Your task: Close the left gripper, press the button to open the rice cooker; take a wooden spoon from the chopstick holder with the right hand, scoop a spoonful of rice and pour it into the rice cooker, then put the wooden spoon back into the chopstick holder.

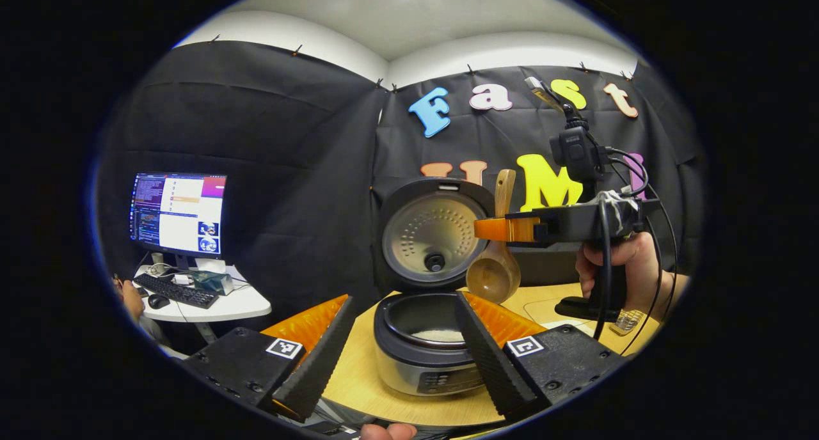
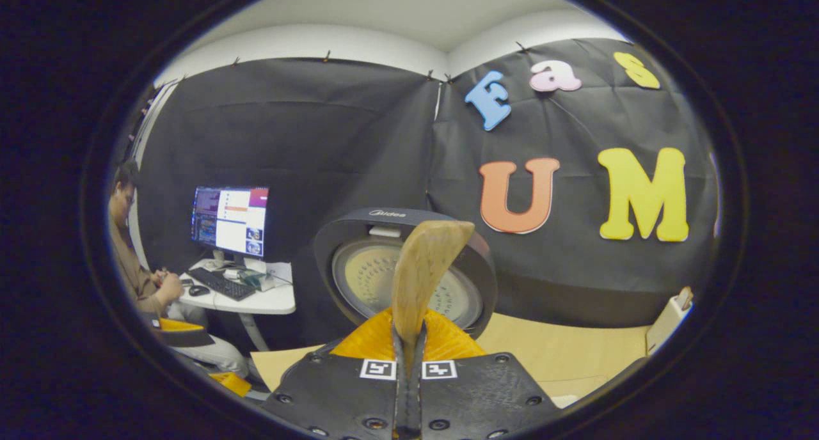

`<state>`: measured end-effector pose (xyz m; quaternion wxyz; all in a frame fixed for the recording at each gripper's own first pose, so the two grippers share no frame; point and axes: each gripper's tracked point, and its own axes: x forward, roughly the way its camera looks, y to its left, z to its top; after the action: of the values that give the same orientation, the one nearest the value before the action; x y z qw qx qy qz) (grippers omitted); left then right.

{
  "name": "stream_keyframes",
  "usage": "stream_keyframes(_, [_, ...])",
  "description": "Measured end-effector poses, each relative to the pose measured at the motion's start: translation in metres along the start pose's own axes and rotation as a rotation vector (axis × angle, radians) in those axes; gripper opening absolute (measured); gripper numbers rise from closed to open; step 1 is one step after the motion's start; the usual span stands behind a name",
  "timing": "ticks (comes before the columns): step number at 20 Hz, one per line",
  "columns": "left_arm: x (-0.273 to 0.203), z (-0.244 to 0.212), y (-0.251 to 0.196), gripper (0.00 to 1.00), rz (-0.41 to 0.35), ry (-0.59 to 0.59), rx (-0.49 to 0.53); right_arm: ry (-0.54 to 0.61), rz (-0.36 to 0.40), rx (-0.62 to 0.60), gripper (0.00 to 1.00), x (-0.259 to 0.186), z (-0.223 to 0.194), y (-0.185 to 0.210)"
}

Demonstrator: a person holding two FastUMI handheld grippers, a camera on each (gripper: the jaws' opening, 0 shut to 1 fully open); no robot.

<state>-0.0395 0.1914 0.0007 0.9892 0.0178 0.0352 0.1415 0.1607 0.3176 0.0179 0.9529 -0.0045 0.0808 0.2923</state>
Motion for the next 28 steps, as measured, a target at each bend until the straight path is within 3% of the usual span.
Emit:
stream_keyframes(5, [-0.002,0.002,-0.03,1.0,-0.055,-0.006,0.008,-0.025,-0.041,0.19,0.0,-0.042,0.013,-0.047])
stream_keyframes(9, [-0.003,0.006,-0.049,1.0,-0.087,-0.021,0.007,-0.018,-0.139,0.295,0.0,-0.092,0.011,-0.11])
stream_keyframes(12, [-0.004,0.006,-0.049,1.0,-0.086,-0.027,0.03,-0.04,-0.275,0.309,0.0,-0.137,0.003,-0.175])
stream_keyframes(14, [-0.002,0.005,-0.057,1.0,-0.092,-0.027,0.033,-0.063,-0.454,0.32,0.0,-0.196,-0.014,-0.248])
stream_keyframes(19, [-0.002,0.005,-0.064,1.0,-0.109,-0.034,0.058,-0.086,-0.73,0.297,0.0,-0.274,-0.049,-0.345])
stream_keyframes(21, [-0.003,0.008,-0.071,1.0,-0.128,-0.043,0.059,-0.07,-0.79,0.274,0.0,-0.285,-0.073,-0.373])
stream_keyframes(28, [-0.006,0.009,-0.07,1.0,-0.137,-0.051,0.049,-0.017,-0.795,0.259,0.0,-0.265,-0.125,-0.388])
